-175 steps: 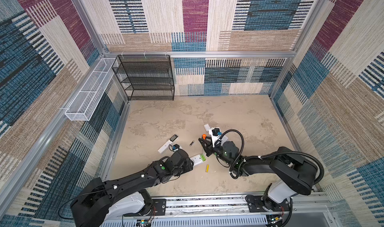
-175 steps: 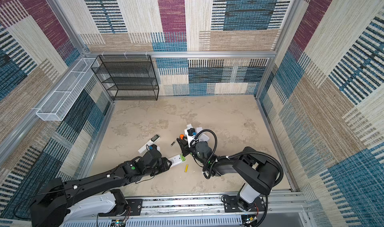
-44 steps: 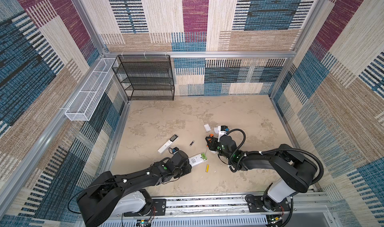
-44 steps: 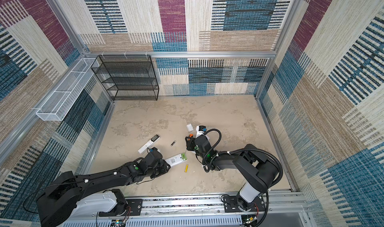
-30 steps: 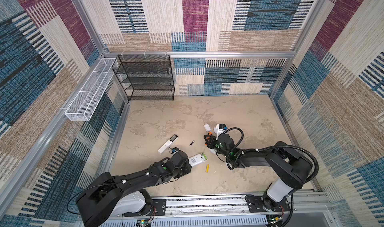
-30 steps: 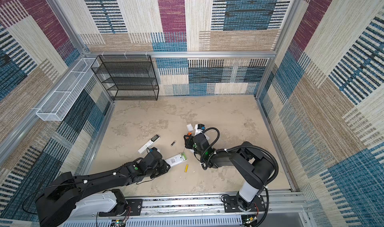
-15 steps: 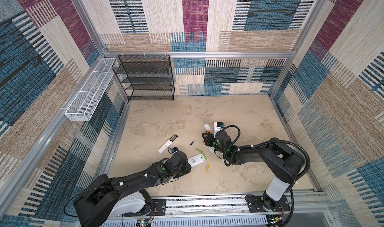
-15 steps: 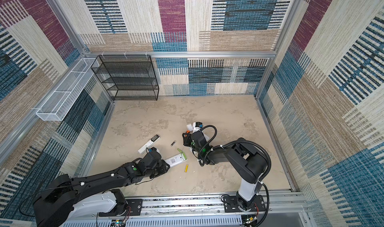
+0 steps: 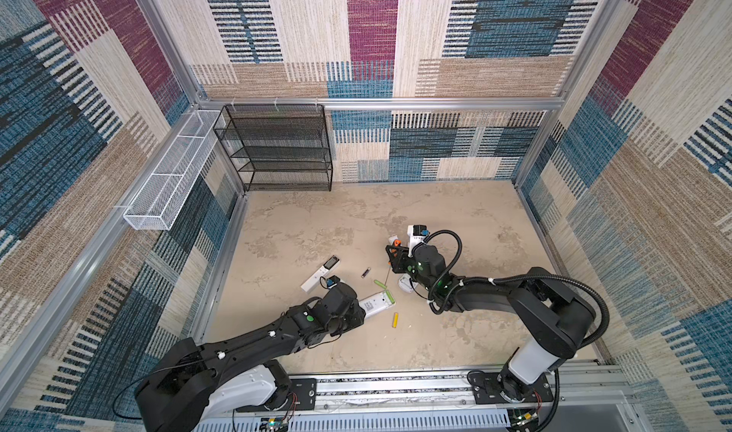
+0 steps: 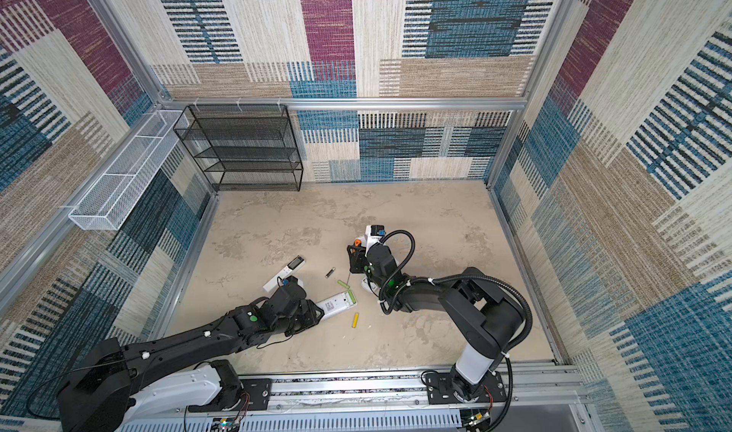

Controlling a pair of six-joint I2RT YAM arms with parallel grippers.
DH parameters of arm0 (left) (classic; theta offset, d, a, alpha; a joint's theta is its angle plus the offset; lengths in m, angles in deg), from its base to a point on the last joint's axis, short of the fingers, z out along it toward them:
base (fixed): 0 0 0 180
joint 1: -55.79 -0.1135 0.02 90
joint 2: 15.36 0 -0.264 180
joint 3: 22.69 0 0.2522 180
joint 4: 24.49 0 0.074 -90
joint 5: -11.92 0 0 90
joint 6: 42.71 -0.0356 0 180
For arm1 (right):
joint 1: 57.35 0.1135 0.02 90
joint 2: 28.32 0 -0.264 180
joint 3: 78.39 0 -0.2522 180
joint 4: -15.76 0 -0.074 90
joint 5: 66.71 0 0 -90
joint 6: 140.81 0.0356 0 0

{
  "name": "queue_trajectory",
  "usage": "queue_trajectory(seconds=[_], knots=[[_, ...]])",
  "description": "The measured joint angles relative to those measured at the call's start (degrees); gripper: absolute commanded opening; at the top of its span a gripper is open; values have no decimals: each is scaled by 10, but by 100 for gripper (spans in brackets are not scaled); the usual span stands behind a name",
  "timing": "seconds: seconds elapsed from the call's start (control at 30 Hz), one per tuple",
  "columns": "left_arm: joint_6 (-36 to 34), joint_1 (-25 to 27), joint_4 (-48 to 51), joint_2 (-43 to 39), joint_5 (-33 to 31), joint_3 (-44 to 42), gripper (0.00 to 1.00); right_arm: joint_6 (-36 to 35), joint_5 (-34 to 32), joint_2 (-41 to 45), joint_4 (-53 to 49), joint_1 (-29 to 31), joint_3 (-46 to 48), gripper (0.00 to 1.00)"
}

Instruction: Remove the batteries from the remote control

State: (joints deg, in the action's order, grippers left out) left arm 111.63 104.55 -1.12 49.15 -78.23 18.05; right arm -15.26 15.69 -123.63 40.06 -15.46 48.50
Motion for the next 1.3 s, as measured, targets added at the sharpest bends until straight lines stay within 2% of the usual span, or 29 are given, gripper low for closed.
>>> queue_trajectory(seconds=[0.17,0.47,0.8,1.3], knots=[[-18,0,21,6,-1,43,35,-37,-10,40,-5,0,21,0],[-48,0,27,100,4,115,36,-80,-16,50,-4,5,56,0],[-49,0,31,139,15,114,36,-89,0,36,3,18,57,0],[-45,1,15,147,33,98,35,-94,17,14,22,24,57,0]])
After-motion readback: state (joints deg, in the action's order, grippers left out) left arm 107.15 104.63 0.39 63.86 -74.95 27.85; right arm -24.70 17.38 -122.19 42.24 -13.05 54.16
